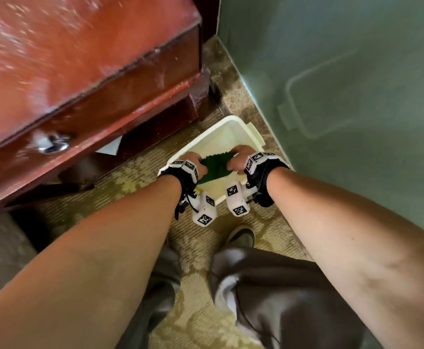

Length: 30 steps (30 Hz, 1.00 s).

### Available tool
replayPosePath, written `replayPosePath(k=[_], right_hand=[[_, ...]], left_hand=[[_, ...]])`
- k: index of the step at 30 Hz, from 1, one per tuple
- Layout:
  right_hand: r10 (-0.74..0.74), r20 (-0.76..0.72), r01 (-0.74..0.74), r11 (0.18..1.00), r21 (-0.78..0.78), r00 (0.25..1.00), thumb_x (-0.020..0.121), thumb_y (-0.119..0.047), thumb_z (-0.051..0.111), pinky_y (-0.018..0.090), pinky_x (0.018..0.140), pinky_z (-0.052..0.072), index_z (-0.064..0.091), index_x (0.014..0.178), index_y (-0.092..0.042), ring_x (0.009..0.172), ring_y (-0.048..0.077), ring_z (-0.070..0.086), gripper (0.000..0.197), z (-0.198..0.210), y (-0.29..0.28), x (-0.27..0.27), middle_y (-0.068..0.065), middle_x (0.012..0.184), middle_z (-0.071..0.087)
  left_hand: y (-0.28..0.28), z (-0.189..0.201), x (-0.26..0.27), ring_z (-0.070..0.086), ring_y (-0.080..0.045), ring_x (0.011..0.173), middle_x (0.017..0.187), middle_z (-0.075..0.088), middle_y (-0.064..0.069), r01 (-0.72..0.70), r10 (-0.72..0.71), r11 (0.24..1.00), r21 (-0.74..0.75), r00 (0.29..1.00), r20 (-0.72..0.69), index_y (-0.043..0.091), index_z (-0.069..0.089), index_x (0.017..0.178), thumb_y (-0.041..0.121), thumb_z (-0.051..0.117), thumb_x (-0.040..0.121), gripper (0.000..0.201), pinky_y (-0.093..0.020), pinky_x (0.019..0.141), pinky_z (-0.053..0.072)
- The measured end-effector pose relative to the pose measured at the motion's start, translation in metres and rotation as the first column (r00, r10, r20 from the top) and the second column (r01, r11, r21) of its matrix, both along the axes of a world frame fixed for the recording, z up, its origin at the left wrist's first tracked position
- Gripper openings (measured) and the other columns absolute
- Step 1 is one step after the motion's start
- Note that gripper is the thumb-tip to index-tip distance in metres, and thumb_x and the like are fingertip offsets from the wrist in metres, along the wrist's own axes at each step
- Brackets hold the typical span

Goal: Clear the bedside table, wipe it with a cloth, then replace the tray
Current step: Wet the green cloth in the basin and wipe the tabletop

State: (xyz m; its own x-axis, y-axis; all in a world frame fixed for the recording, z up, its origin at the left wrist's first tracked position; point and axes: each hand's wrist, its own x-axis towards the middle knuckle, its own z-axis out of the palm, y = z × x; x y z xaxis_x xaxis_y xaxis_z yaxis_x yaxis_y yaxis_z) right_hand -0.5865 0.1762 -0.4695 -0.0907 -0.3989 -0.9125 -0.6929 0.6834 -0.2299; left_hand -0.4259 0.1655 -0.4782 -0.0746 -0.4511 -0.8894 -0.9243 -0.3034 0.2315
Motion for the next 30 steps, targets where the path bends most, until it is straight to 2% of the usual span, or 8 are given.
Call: replayPosePath(k=[4,9,13,15,18,20,25,30], right_hand=[[-0.041,0.040,0.042,0.999,-0.011,0.998,0.085,-0.017,0.066,0.022,0.065,0.046,0.055,0.129,-0.006,0.096,0.020,0.056,0.047,0.083,0.009,0.005,0.015,0.130,0.058],[-0.046,0.034,0.048,0.997,-0.054,0.998,0.087,-0.024,0.061,0.033,0.097,0.041,0.046,0.139,-0.010,0.126,0.032,0.048,0.055,0.194,0.012,0.020,0.011,0.141,0.048],[-0.076,0.096,0.090,0.985,-0.144,0.992,0.083,-0.018,0.061,0.028,0.065,0.047,0.061,0.101,-0.008,0.088,0.025,0.057,0.021,0.271,0.011,0.033,0.010,0.098,0.063],[-0.118,0.142,0.140,0.977,-0.163,0.983,0.079,-0.017,0.065,0.041,0.075,0.056,0.060,0.103,-0.013,0.092,0.026,0.062,0.025,0.308,0.005,0.040,0.008,0.098,0.063],[-0.092,0.170,0.129,0.966,-0.225,0.981,0.074,-0.020,0.070,0.045,0.087,0.057,0.054,0.129,-0.018,0.103,0.022,0.062,0.057,0.351,-0.003,0.046,-0.001,0.117,0.060],[-0.031,0.173,0.082,0.952,-0.294,0.985,0.071,-0.025,0.070,0.041,0.087,0.057,0.060,0.122,-0.025,0.100,0.020,0.064,0.052,0.379,-0.010,0.053,-0.006,0.115,0.065],[0.217,0.052,-0.173,0.882,-0.438,0.975,0.084,-0.023,0.064,0.018,0.088,0.041,0.057,0.132,-0.017,0.113,0.019,0.060,0.049,0.439,-0.031,0.081,0.000,0.129,0.062],[0.288,0.182,-0.187,0.884,-0.429,0.940,0.085,-0.018,0.056,0.035,0.089,0.055,0.056,0.131,-0.014,0.108,0.023,0.063,0.047,0.478,-0.049,0.117,0.007,0.124,0.064]], left_hand=[[0.001,0.094,0.015,0.055,-0.022,0.079,0.093,0.058,-0.003,-0.014,0.013,1.000,-0.007,1.000,-0.018,0.017,0.063,0.106,0.027,0.062,0.087,0.022,-0.027,0.064,0.045],[0.005,0.202,0.037,0.057,-0.023,0.079,0.092,0.062,-0.005,-0.109,0.106,0.993,-0.047,0.993,-0.049,0.013,0.068,0.112,0.024,0.065,0.085,0.029,-0.026,0.063,0.045],[0.005,0.277,0.054,0.065,-0.030,0.100,0.120,0.064,-0.015,-0.249,0.246,0.968,-0.011,0.962,-0.117,0.006,0.056,0.134,0.023,0.066,0.088,0.050,-0.029,0.076,0.053],[0.003,0.316,0.063,0.065,-0.033,0.105,0.124,0.063,-0.018,-0.357,0.354,0.934,0.013,0.920,-0.169,0.005,0.054,0.135,0.020,0.068,0.087,0.052,-0.033,0.083,0.055],[0.001,0.370,0.077,0.063,-0.024,0.082,0.096,0.061,-0.006,-0.461,0.460,0.886,0.048,0.863,-0.208,0.006,0.061,0.117,0.014,0.067,0.090,0.029,-0.033,0.057,0.060],[-0.002,0.403,0.083,0.060,-0.019,0.075,0.089,0.056,-0.002,-0.522,0.523,0.850,0.065,0.825,-0.213,0.011,0.060,0.113,0.013,0.065,0.092,0.022,-0.023,0.042,0.053],[-0.013,0.467,0.101,0.061,-0.016,0.066,0.094,0.061,-0.004,-0.596,0.586,0.803,0.025,0.781,-0.217,0.020,0.057,0.107,0.020,0.064,0.093,0.016,-0.018,0.039,0.049],[-0.029,0.506,0.113,0.070,-0.027,0.079,0.094,0.068,-0.011,-0.747,0.726,0.663,0.041,0.630,-0.276,0.004,0.063,0.110,0.013,0.063,0.092,0.020,-0.038,0.070,0.062]])
